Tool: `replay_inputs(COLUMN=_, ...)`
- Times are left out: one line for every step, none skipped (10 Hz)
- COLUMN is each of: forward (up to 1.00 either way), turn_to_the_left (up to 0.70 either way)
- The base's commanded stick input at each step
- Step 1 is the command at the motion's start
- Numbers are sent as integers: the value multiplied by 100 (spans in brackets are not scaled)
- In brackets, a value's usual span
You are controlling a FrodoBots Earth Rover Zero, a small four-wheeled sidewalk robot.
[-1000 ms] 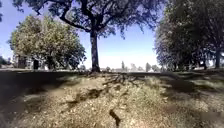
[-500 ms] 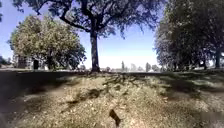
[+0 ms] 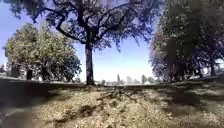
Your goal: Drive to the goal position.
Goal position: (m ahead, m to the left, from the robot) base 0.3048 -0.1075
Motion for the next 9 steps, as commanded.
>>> replay_inputs(forward=85, turn_to_the_left=-34)
replay_inputs(forward=85, turn_to_the_left=-34)
replay_inputs(forward=68, turn_to_the_left=-14)
replay_inputs(forward=20, turn_to_the_left=0)
replay_inputs(forward=0, turn_to_the_left=0)
replay_inputs(forward=0, turn_to_the_left=0)
replay_inputs(forward=0, turn_to_the_left=0)
replay_inputs(forward=0, turn_to_the_left=0)
replay_inputs(forward=0, turn_to_the_left=0)
